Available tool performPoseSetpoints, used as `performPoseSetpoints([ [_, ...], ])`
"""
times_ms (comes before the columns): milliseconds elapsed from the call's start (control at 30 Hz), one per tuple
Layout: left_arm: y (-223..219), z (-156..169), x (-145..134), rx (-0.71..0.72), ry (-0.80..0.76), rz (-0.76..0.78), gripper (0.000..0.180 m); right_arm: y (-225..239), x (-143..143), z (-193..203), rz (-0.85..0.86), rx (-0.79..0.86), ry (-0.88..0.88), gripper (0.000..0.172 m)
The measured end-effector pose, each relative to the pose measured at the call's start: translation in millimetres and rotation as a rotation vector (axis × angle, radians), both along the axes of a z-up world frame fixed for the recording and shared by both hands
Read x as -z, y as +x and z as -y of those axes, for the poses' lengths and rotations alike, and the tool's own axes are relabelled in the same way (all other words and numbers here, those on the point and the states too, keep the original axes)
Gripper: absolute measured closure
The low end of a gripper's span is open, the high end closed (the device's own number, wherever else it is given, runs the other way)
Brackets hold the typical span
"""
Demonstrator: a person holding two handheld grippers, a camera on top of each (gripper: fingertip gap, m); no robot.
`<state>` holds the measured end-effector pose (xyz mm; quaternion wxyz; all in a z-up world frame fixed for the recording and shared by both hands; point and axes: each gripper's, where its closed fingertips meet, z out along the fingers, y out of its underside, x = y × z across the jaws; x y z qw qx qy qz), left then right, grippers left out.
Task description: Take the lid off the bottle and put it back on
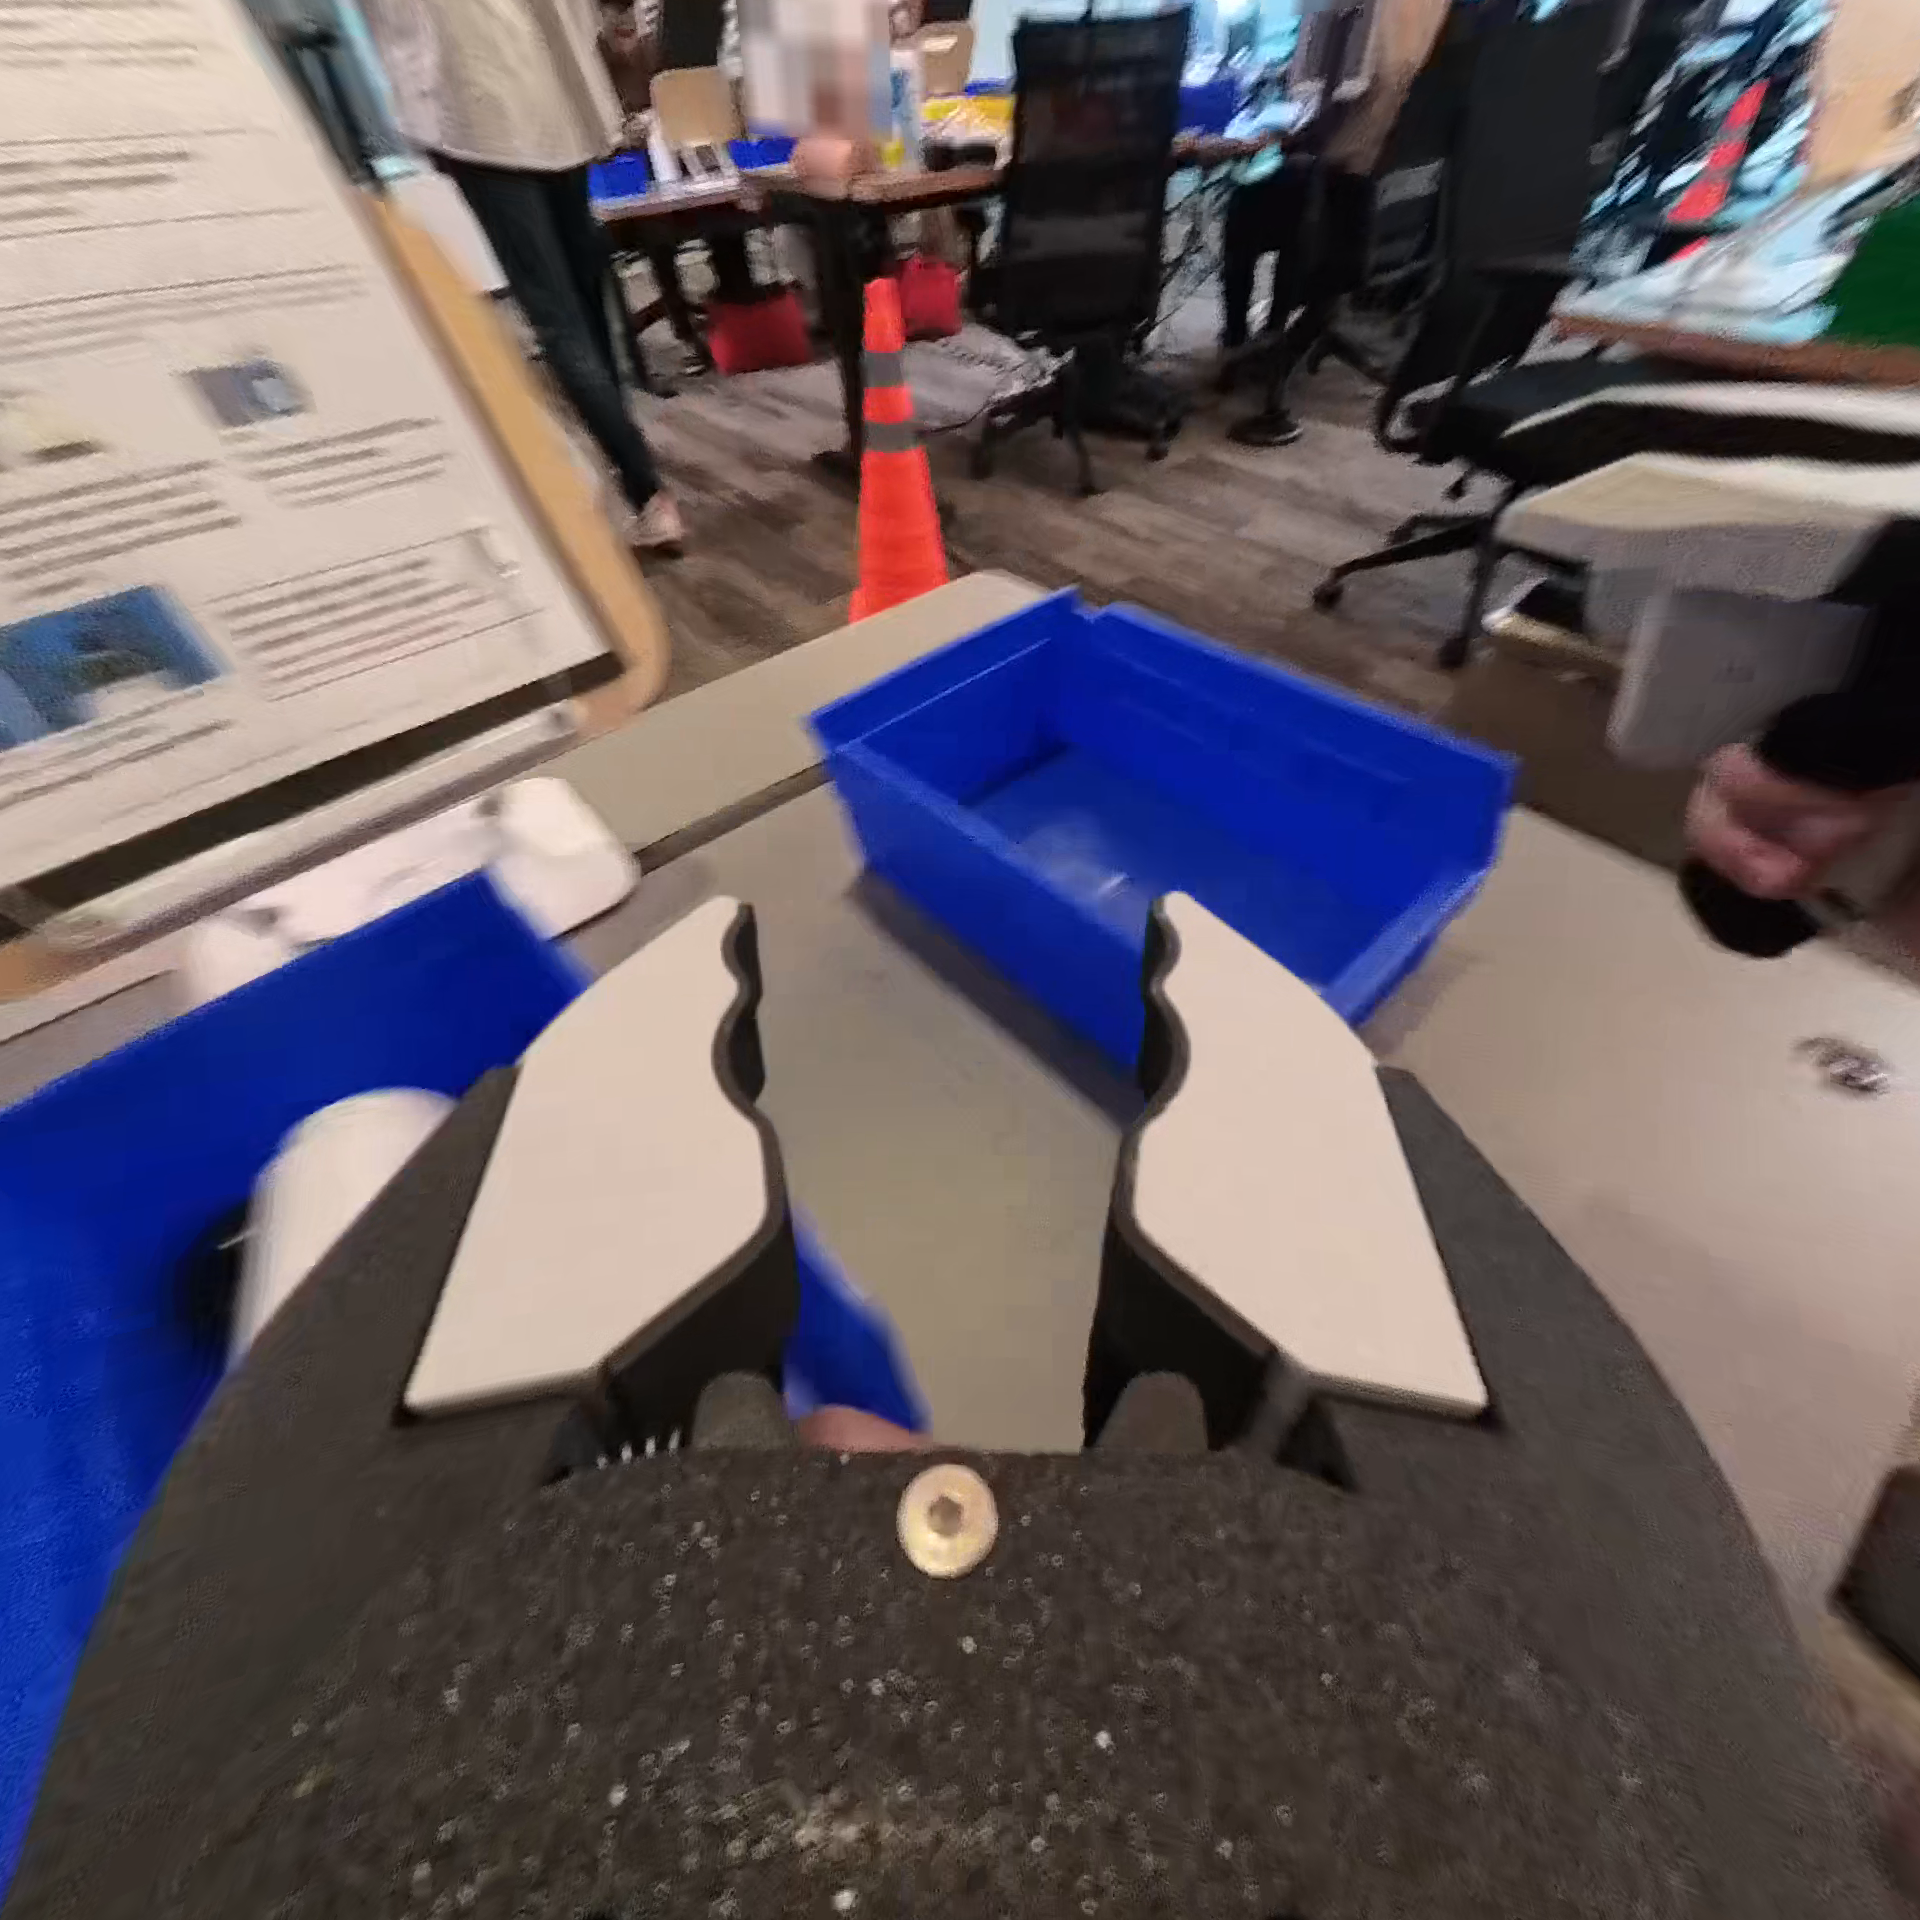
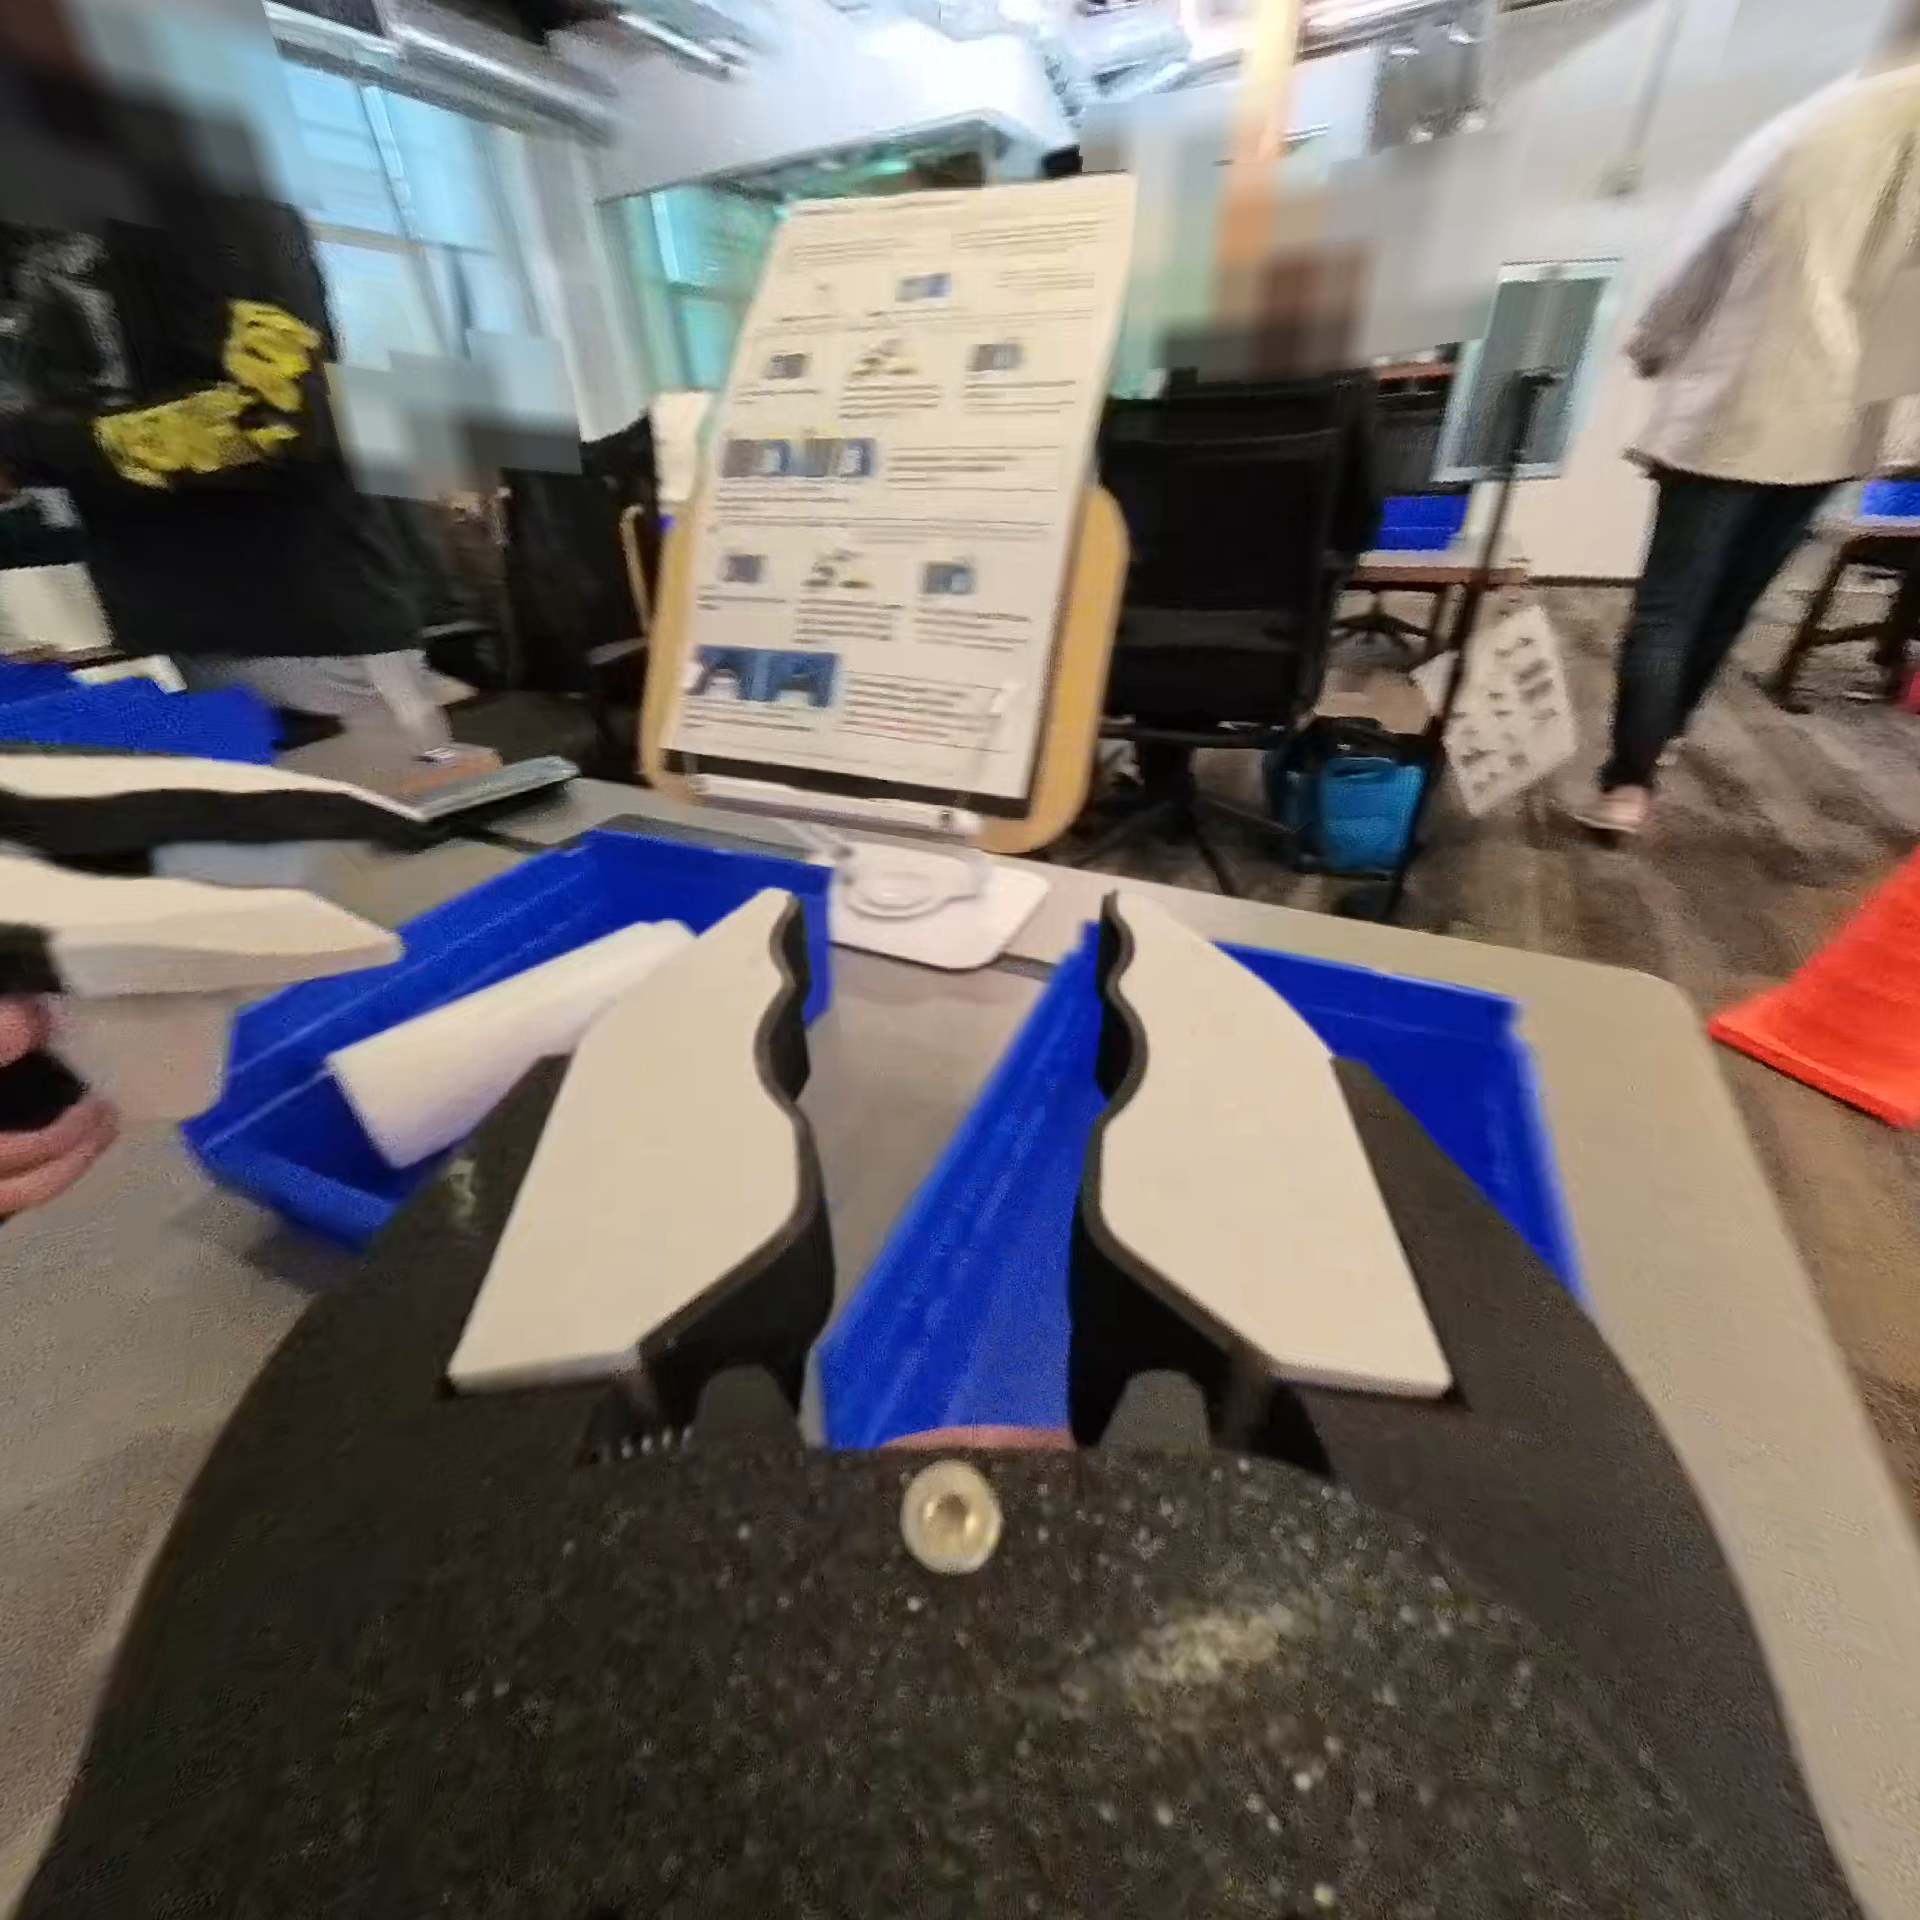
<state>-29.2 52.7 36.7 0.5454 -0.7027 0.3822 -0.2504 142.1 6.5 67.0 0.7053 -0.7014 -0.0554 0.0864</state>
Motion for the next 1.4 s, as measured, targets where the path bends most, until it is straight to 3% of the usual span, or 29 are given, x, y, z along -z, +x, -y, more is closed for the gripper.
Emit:
performPoseSetpoints([
  [67, -53, -25, 20, -0.103, 0.026, -0.077, 0.113, -63, 10, -19, 0.008, -0.169, -0.045, 0.119],
  [133, -114, -53, 55, -0.264, 0.045, -0.169, 0.115, -127, 44, -38, -0.004, -0.339, -0.174, 0.114],
  [200, -164, -67, 93, -0.375, -0.013, -0.204, 0.115, -173, 86, -59, -0.003, -0.370, -0.274, 0.109],
  [333, -218, -79, 144, -0.484, -0.129, -0.208, 0.116, -209, 173, -86, 0.157, -0.204, -0.429, 0.106],
  [433, -219, -87, 154, -0.463, -0.150, -0.156, 0.122, -203, 198, -95, 0.089, -0.053, -0.490, 0.107],
  [500, -213, -89, 160, -0.440, -0.167, -0.123, 0.152, -206, 204, -94, 0.041, -0.036, -0.509, 0.121],
  [533, -216, -92, 160, -0.464, -0.158, -0.131, 0.159, -211, 204, -92, 0.023, -0.056, -0.500, 0.143],
  [567, -219, -93, 160, -0.482, -0.148, -0.147, 0.172, -210, 203, -91, 0.013, -0.018, -0.482, 0.152],
  [633, -220, -93, 160, -0.477, -0.141, -0.168, 0.174, -208, 201, -89, 0.041, 0.046, -0.463, 0.159],
  [833, -254, -100, 147, -0.536, -0.140, -0.140, 0.175, -235, 181, -94, 0.068, 0.126, -0.386, 0.164],
  [1100, -370, -136, 113, -0.644, -0.056, -0.123, 0.176, -348, 161, -134, 0.060, 0.064, -0.319, 0.163],
  [1267, -452, -154, 129, -0.695, -0.160, -0.099, 0.176, -436, 176, -153, 0.096, -0.045, -0.378, 0.160],
  [1400, -481, -157, 156, -0.698, -0.206, -0.057, 0.176, -469, 194, -157, 0.081, -0.089, -0.416, 0.158],
])
